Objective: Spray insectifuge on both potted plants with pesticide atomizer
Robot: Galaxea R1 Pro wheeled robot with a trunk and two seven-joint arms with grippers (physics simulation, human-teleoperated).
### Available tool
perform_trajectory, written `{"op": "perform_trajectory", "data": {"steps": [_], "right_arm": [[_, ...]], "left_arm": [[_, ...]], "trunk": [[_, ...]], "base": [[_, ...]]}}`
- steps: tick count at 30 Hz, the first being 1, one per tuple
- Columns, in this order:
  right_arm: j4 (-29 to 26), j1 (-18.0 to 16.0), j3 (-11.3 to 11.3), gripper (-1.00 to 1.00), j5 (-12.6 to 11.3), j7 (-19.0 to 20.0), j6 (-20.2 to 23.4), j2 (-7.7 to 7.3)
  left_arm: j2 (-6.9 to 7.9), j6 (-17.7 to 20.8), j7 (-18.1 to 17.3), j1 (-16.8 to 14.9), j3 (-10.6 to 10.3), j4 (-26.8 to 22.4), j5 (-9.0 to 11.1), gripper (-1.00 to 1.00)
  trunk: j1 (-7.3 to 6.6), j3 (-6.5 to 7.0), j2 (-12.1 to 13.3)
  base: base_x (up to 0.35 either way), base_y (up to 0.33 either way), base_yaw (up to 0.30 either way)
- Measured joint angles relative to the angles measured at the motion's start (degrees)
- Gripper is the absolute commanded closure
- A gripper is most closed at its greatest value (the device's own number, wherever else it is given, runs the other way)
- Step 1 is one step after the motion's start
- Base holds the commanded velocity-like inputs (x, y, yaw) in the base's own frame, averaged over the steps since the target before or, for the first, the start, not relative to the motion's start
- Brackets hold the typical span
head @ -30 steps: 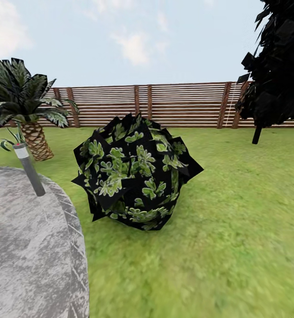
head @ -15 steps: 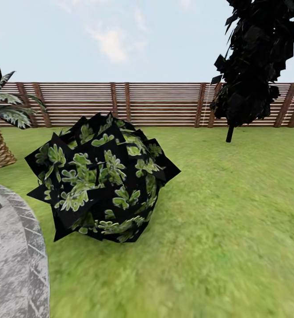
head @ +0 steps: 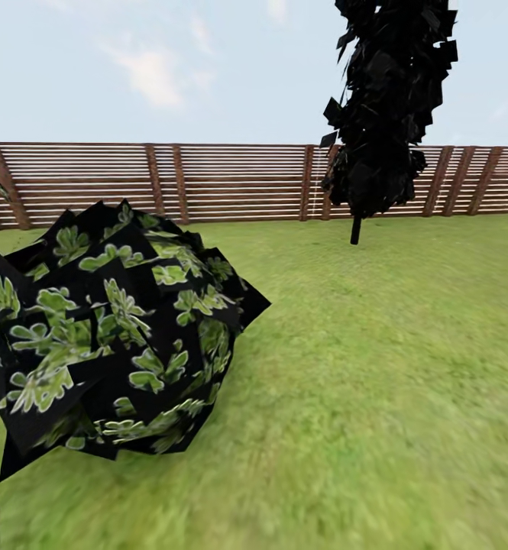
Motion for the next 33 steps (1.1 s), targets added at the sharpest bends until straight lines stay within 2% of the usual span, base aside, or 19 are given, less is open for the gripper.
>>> {"op": "perform_trajectory", "data": {"steps": [19,33], "right_arm": [[0.0,0.0,0.1,-1.0,0.0,0.0,0.0,0.0],[0.0,0.0,0.1,-1.0,0.0,0.0,0.0,0.0]], "left_arm": [[0.21,0.0,0.0,0.0,0.1,0.0,0.1,-1.0],[0.41,0.0,0.0,0.0,0.1,0.0,0.1,-1.0]], "trunk": [[0.0,0.18,0.0],[0.0,0.18,0.0]], "base": [[0.301,-0.17,-0.267],[0.321,-0.099,-0.256]]}}
